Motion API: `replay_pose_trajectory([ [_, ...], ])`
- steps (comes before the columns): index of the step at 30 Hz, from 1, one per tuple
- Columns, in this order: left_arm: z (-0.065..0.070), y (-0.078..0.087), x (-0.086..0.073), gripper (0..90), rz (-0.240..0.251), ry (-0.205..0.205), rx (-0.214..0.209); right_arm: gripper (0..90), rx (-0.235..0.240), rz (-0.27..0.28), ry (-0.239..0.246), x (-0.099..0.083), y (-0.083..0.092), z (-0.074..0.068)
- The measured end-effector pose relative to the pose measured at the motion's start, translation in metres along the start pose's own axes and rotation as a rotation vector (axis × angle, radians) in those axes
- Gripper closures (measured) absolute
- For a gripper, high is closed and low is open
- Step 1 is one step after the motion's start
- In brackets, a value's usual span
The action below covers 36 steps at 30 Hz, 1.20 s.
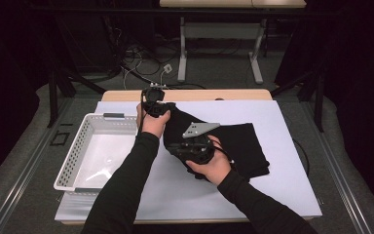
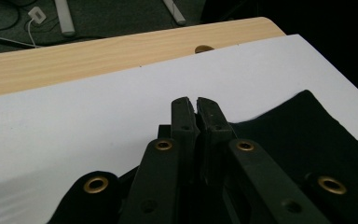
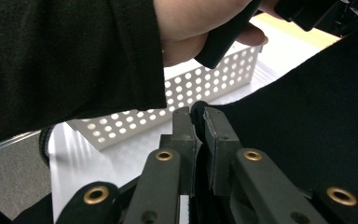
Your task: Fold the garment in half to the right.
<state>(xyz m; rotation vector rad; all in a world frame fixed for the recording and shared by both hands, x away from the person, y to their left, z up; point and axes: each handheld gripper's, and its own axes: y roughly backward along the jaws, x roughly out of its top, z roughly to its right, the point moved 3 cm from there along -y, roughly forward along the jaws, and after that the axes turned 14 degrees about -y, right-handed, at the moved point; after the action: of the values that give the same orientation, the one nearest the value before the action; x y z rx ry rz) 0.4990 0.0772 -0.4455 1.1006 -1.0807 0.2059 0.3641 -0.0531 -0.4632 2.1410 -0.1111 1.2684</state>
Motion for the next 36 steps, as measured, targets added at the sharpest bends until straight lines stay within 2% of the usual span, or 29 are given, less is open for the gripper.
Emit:
replay_pose_trajectory([
  [19, -0.033, 0.044, -0.001, 86.2, 0.023, 0.013, 0.069, 84.2, 0.060, 0.003, 0.056, 0.026, -0.020, -0.035],
  [28, -0.044, 0.065, 0.000, 86.3, 0.044, 0.021, 0.101, 84.2, 0.083, 0.013, 0.068, 0.035, -0.028, -0.047],
  [36, -0.047, 0.080, 0.007, 86.3, 0.064, 0.014, 0.133, 84.2, 0.099, 0.041, 0.081, 0.045, -0.026, -0.055],
])
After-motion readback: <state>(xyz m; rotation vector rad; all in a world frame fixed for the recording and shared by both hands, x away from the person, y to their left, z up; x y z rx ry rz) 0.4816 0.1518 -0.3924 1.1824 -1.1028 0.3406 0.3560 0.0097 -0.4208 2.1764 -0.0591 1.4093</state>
